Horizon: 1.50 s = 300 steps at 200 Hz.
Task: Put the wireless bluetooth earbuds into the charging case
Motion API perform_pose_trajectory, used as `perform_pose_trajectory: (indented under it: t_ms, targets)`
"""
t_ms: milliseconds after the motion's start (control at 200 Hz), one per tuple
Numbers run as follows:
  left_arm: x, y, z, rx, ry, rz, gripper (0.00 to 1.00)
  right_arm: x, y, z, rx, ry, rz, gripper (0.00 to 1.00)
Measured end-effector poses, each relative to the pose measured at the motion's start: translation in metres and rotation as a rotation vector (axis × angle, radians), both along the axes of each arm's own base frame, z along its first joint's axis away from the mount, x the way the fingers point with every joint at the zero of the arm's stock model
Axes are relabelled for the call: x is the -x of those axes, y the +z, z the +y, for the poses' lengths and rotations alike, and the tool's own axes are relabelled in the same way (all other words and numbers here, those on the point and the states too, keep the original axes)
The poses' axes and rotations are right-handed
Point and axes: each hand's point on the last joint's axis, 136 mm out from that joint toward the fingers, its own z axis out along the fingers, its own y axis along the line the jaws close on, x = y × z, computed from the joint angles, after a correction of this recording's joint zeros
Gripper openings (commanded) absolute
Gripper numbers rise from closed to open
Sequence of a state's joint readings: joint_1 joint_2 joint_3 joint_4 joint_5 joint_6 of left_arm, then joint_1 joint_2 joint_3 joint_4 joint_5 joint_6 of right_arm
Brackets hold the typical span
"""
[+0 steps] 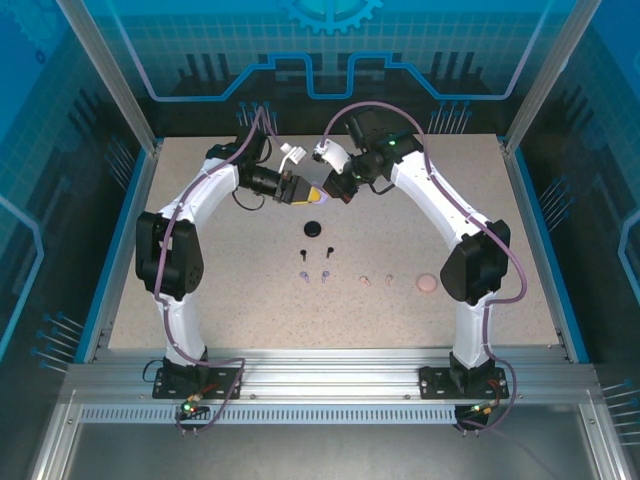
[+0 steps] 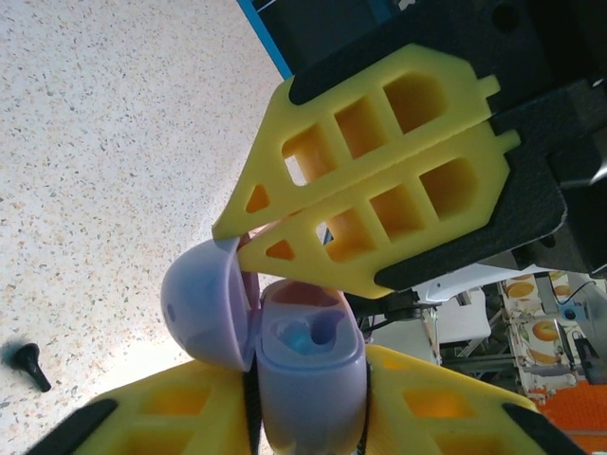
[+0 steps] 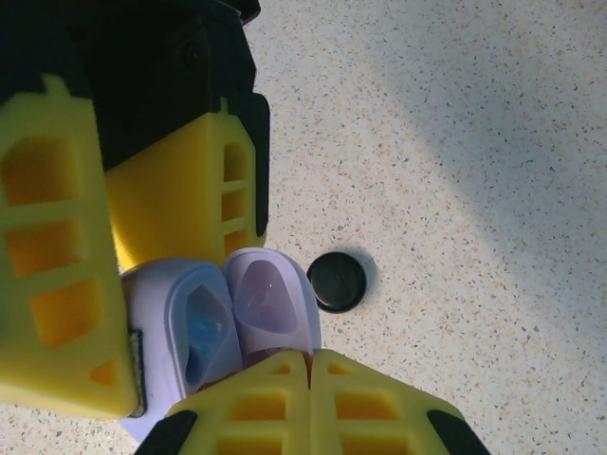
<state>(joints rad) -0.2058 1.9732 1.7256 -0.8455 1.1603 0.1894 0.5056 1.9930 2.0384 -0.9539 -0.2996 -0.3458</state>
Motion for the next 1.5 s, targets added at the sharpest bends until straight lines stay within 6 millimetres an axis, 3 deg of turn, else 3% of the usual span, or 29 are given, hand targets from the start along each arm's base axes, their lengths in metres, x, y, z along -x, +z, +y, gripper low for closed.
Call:
perform_pose_trajectory:
  t_ms: [190,285,375,615,790,930,1025,1106,1221,1386,1501]
  targets:
    - [0.000,-0.001,0.000,-0.001,0.000,0.005,0.14,0.000,-0.001,-0.001,0.008,-0.004,0.003,0.00]
    - [0.000,-0.001,0.000,-0.001,0.000,0.005,0.00,0.000,-0.001,-0.002,0.009,-0.005,0.002,0.04]
    - [0.000,-0.001,0.000,-0.001,0.000,0.004,0.00,0.000,-0.001,-0.002,0.006,-0.015,0.009,0.21]
    - [0.005,-0.014,0.001,0.002,0.002,0.012,0.00,-0.010,0.008,-0.008,-0.021,-0.067,0.005,0.41]
    - [0.014,-0.018,0.005,0.000,0.015,0.011,0.00,-0.015,0.017,-0.016,-0.053,-0.121,0.019,0.47]
    - [0.023,-0.017,0.011,-0.016,0.051,-0.029,0.00,-0.015,0.039,-0.032,-0.102,-0.213,0.018,0.50]
    - [0.031,-0.015,0.017,-0.033,0.097,-0.078,0.00,-0.009,0.055,-0.046,-0.147,-0.297,0.031,0.50]
    - [0.036,-0.012,0.022,-0.046,0.139,-0.117,0.00,0.000,0.056,-0.055,-0.178,-0.357,0.064,0.51]
    - [0.038,-0.008,0.029,-0.061,0.209,-0.188,0.00,0.018,0.036,-0.063,-0.212,-0.451,0.159,0.51]
    - [0.038,-0.003,0.042,-0.077,0.350,-0.300,0.00,0.043,-0.019,-0.069,-0.210,-0.614,0.344,0.53]
    - [0.043,0.001,0.055,-0.071,0.478,-0.399,0.00,0.062,-0.056,-0.061,-0.170,-0.697,0.444,0.54]
